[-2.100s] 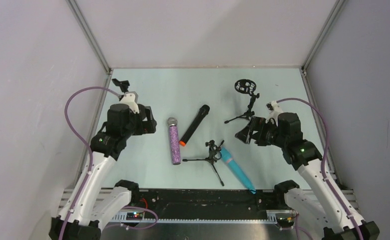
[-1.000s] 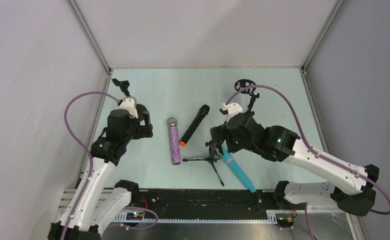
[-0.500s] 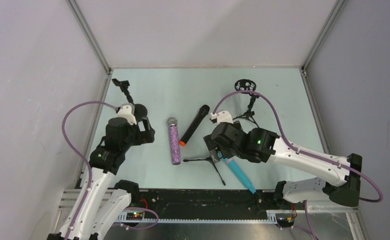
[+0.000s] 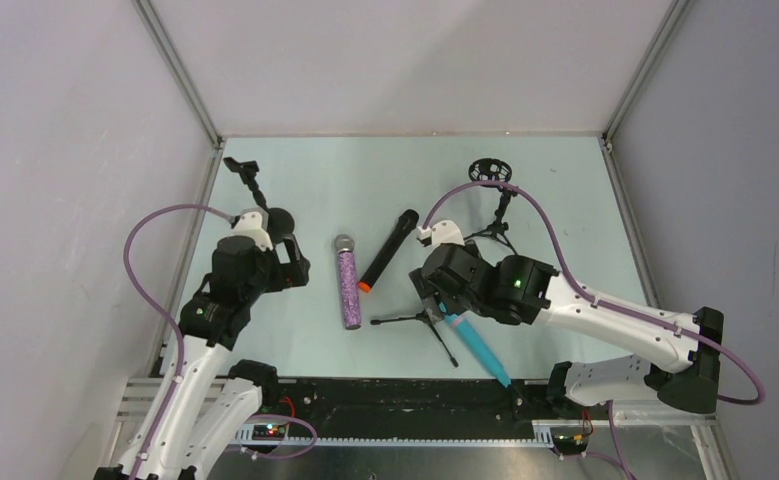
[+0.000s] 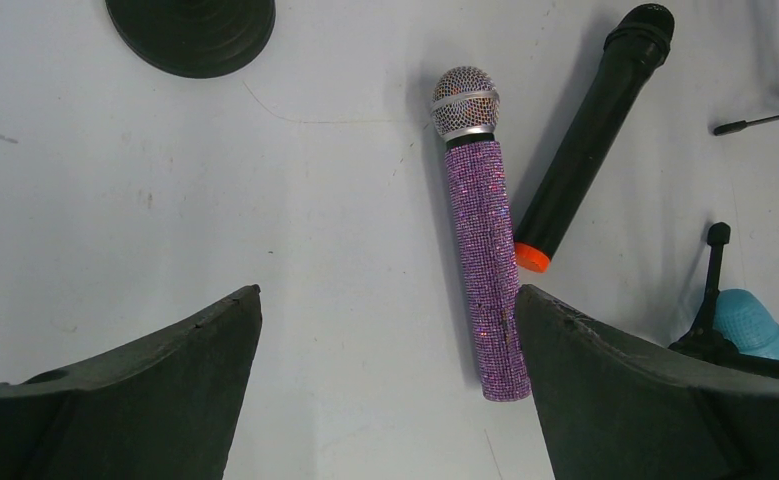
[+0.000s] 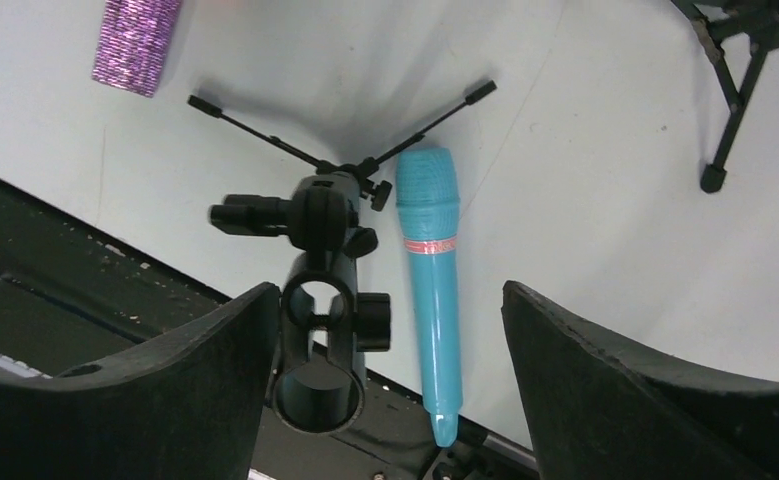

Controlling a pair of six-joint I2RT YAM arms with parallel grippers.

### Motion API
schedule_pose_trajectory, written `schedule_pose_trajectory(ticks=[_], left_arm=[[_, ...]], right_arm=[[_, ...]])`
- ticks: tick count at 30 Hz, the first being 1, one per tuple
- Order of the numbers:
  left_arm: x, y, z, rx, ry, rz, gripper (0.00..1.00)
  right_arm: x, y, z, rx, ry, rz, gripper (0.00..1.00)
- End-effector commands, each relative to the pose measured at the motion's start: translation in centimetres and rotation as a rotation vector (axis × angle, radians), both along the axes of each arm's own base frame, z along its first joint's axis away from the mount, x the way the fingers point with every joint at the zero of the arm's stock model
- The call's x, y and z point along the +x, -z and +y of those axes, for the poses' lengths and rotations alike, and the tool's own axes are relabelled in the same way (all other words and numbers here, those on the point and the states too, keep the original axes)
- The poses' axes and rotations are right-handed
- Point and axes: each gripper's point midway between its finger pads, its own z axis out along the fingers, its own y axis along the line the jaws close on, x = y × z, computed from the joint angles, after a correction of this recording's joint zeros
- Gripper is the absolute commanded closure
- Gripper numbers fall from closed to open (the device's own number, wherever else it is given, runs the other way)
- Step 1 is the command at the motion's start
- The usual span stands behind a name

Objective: Attach the microphones to the stand

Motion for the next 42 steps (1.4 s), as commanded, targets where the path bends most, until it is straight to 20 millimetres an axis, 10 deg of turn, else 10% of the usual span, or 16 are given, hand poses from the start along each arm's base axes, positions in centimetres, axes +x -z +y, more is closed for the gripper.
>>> schedule_pose_trajectory(ticks=[1,18,42], left_arm=[[0.1,-0.1,-0.2,-0.016,-0.004,-0.014,0.0],[0.2,0.4,-0.4,-0.017,0.002,0.007,0.0],[0.2,0.6,-0.3,-0.017,-0.001,0.014,0.0]], right_arm=[[-0.1,-1.9,2.7,0.104,-0.106,-0.019,0.16],[1.5,0.3,5.8,0.092,-0.172,0.006,0.32],[1.3,-2.6,8.9,0.232,-0.304,-0.041,0.93]])
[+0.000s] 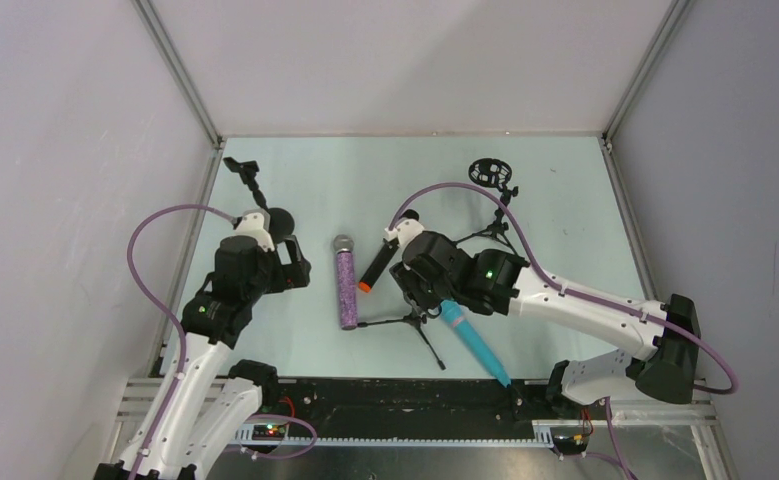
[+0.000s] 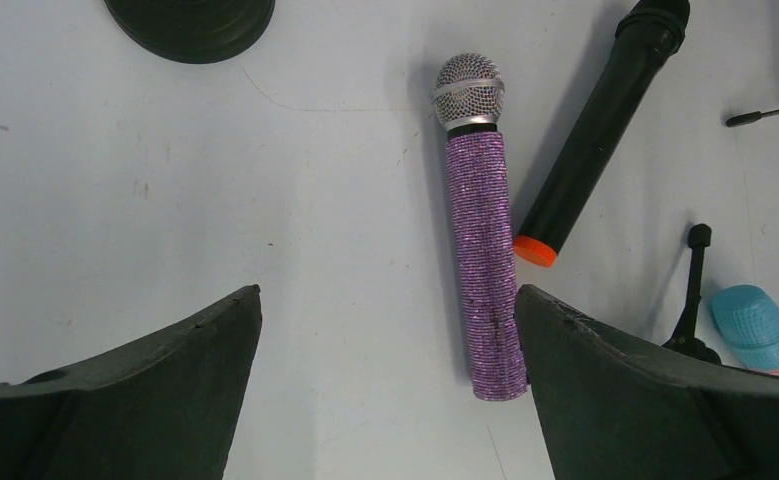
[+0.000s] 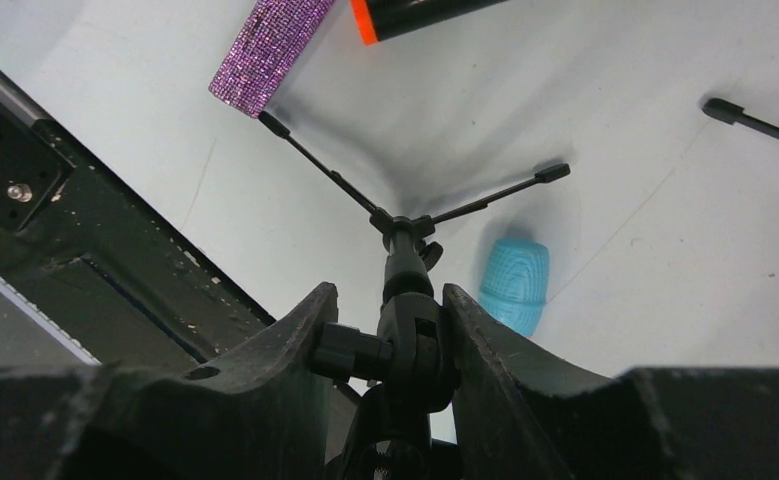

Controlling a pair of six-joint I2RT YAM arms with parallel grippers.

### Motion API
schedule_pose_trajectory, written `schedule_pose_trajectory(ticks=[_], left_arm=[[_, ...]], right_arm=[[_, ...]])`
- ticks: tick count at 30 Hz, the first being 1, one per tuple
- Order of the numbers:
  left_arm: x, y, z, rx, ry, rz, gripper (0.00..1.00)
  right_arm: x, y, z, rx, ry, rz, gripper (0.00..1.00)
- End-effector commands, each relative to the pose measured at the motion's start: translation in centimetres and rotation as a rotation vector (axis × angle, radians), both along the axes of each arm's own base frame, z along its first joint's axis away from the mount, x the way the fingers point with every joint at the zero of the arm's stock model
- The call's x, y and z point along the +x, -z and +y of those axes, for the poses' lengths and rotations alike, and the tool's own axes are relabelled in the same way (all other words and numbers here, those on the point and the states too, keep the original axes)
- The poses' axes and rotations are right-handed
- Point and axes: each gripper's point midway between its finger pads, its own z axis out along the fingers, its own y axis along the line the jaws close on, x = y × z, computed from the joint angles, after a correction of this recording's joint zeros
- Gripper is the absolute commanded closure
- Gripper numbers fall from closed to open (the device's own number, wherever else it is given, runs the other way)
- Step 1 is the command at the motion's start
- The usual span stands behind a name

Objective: Attach the microphones to the stand

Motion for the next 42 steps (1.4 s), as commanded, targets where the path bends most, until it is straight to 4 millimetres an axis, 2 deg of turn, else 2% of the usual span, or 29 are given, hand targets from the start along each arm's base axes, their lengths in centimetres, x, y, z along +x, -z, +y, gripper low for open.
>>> schedule_pose_trajectory(ticks=[1,4,10,15,22,33,34,37,42], left_arm=[[0.2,-0.2,-0.3,-0.018,0.002,-0.011,0.0],[0.2,-0.2,-0.3,-0.017,0.001,-0.011,0.0],[0.2,-0.2,-0.3,-0.017,0.0,-0.012,0.0],[0.2,-0.1,-0.3,-0.016,0.001,-0.008,0.0],[0.2,0.0,-0.3,-0.015,0.0,-0.005,0.0],[0.3,0.1,-0.3,-0.016,-0.002,0.002,0.0],[0.3,0.1,-0.3,-0.016,-0.002,0.003,0.0],[0.3,0.2,-0.3,-0.017,-0.002,0.005,0.0],[0.3,0.3,-0.4,-0.019,0.0,0.011,0.0]], right_arm=[[0.4,-4.0,2.5,0.16,-0.054,-0.061,0.94],[0.7,-4.9,2.7,0.183,-0.065,-0.089,0.99],[0.3,-7.3,3.2,0.249,-0.141,-0.148,1.0],[0.5,-9.7,2.5,0.283,-0.166,-0.23,1.0],[0.8,-11.7,1.6,0.255,-0.25,-0.364,1.0],[1.2,-13.9,0.5,0.229,-0.399,-0.508,1.0],[0.7,-14.2,0.5,0.252,-0.436,-0.506,1.0],[1.0,-14.6,-0.2,0.271,-0.501,-0.53,1.0],[2.3,-14.9,-1.8,0.263,-0.501,-0.575,1.0]])
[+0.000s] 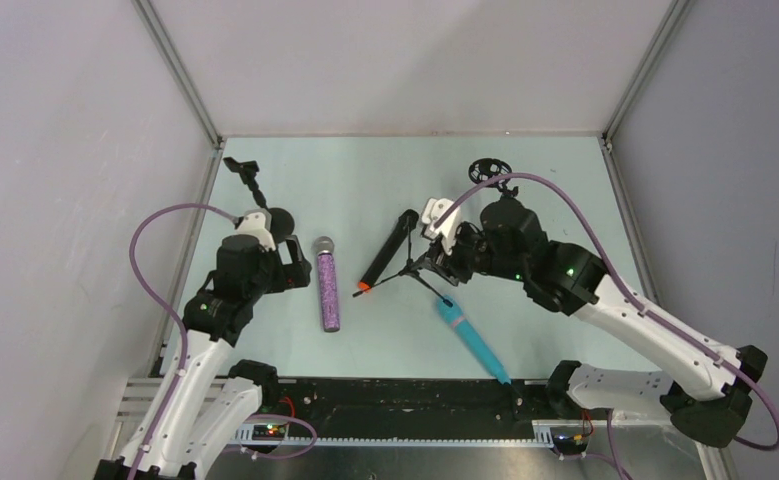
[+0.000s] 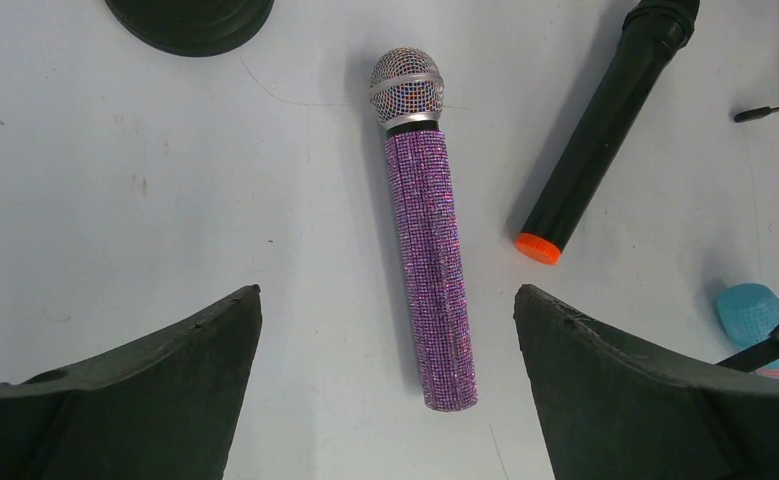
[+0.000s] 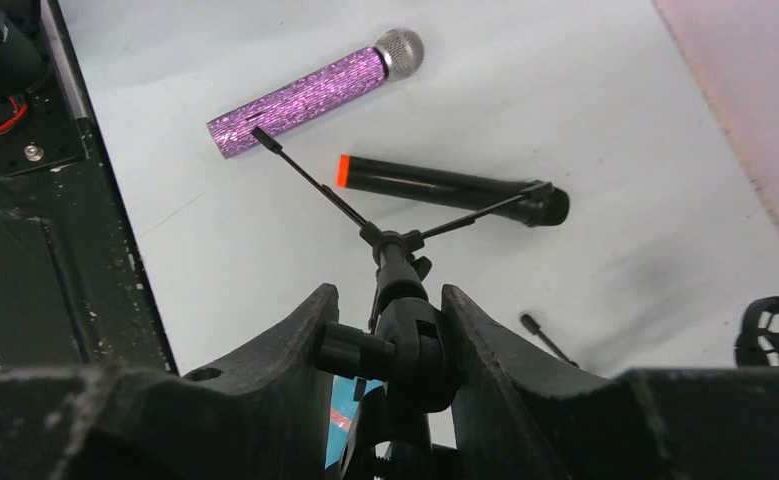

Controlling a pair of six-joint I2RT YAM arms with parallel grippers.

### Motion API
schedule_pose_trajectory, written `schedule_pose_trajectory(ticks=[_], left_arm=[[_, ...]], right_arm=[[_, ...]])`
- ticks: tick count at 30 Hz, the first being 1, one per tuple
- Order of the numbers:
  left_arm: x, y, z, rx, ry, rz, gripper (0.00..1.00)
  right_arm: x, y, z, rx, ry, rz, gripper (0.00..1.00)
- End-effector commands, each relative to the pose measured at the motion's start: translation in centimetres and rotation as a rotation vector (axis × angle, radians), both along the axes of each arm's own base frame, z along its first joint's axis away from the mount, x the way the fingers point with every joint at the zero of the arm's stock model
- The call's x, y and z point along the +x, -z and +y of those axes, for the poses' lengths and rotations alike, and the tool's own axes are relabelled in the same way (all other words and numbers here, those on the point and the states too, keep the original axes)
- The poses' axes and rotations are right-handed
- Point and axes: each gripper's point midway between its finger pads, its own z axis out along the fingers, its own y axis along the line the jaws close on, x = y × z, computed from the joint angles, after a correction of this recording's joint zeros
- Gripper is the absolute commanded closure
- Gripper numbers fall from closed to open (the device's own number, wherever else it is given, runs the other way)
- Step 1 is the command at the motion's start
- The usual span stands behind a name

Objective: Attach the microphones to the stand

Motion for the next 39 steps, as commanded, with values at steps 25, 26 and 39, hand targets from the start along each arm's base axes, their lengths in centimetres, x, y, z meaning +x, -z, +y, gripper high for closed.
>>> schedule_pose_trajectory(ticks=[25,26,39], left_arm=[[0.3,0.5,-0.5,-0.024,0.0,0.02,0.0],[0.3,0.6,-0.5,-0.023,0.001,0.022,0.0],[0.3,0.8,-0.6,-0.027,0.001,0.033,0.0]], right_arm=[[5.2,1.0,-5.0,-0.026,-0.124,-0.204,1.0],[5.3,1.6,-5.0,-0.044,-0.133,-0.196,1.0],[6.2,4.7,-5.1,-0.142,-0.155,-0.154,1.0]])
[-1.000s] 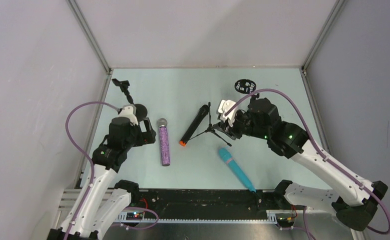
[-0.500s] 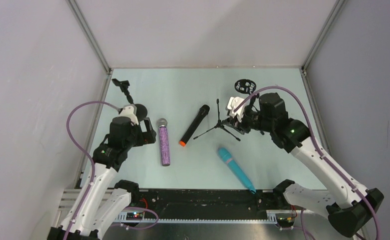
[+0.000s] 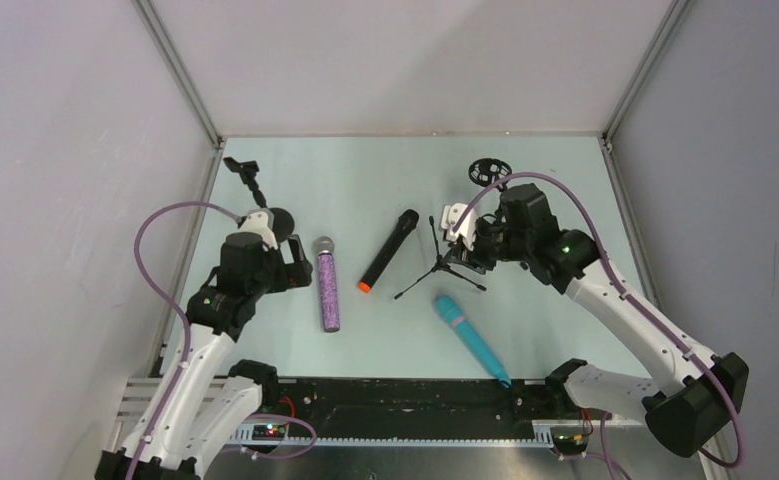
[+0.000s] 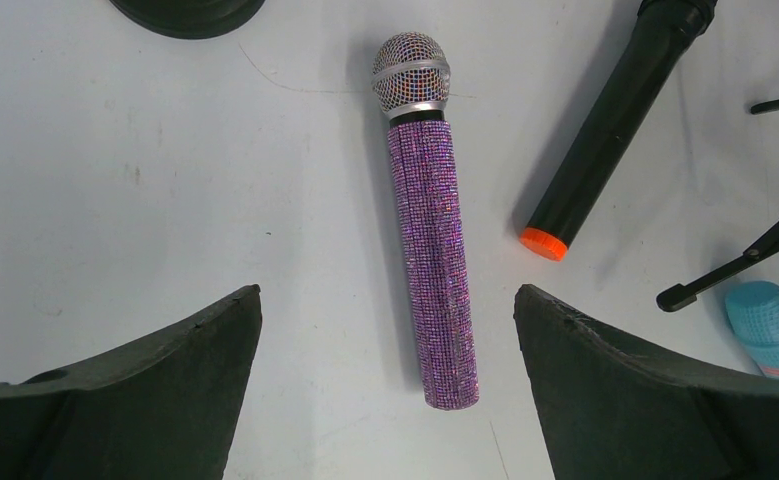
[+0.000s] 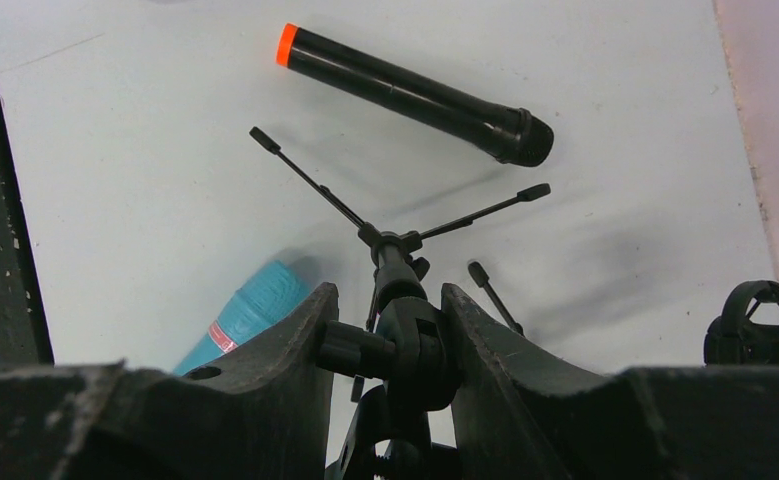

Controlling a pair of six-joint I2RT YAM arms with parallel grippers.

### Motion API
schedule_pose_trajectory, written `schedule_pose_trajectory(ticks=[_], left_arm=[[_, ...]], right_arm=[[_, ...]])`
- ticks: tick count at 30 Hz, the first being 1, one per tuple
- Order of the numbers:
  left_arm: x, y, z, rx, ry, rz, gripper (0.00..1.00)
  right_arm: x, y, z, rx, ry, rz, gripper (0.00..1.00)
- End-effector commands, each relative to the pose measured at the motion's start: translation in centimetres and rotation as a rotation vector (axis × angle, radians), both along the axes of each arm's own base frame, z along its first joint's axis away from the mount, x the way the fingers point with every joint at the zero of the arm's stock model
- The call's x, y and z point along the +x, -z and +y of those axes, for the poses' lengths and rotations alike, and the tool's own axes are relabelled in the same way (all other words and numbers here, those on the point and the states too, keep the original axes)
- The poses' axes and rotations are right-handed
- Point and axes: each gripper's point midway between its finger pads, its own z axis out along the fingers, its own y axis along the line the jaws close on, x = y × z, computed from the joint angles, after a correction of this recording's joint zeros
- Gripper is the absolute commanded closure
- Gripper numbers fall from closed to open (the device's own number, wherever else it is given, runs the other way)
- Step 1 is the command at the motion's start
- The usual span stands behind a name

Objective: Attach the microphones to the stand

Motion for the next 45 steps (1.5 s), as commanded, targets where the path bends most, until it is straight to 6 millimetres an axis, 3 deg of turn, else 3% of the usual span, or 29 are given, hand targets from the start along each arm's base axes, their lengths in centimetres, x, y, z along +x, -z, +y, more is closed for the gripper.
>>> schedule_pose_trajectory(ticks=[1,20,22,28,30,34,36,41,43,45], left_arm=[[0.2,0.0,-0.5,-0.026,0.005,-0.005,0.0],[0.1,0.2,-0.5,-0.027,0.004,0.004,0.0],[0.1,0.1,-0.5,-0.027,0.004,0.003,0.0],[0.2,0.2,-0.5,-0.027,-0.001,0.007,0.0],[0.3,0.4,-0.5,-0.025,-0.004,0.013,0.0],[0.3,0.5,-0.5,-0.026,-0.007,0.02,0.0],[0.3,0.5,-0.4,-0.024,-0.01,0.021,0.0],[0.3,0.7,-0.4,-0.026,-0.012,0.028,0.0],[0.3,0.6,-0.4,-0.026,-0.012,0.027,0.0],[0.3,0.6,-0.5,-0.027,-0.01,0.027,0.0]], right_arm=[[1.0,-1.4,0.8,0.021,-0.032,-0.073,1.0],[1.7,2.5,1.7,-0.051,-0.053,0.021,1.0],[1.7,2.8,1.7,-0.06,-0.052,0.025,0.96],[2.1,2.5,2.3,-0.058,-0.04,-0.004,0.78],[2.7,2.1,2.2,-0.062,-0.002,-0.028,0.68],[3.4,0.9,2.3,-0.042,0.051,-0.073,0.59],[3.8,-0.1,2.4,-0.013,0.087,-0.097,0.39],[3.9,-3.3,2.9,0.109,0.132,-0.125,0.19],[3.6,-4.4,3.0,0.15,0.134,-0.135,0.05],[3.1,-5.5,3.2,0.189,0.124,-0.139,0.01]])
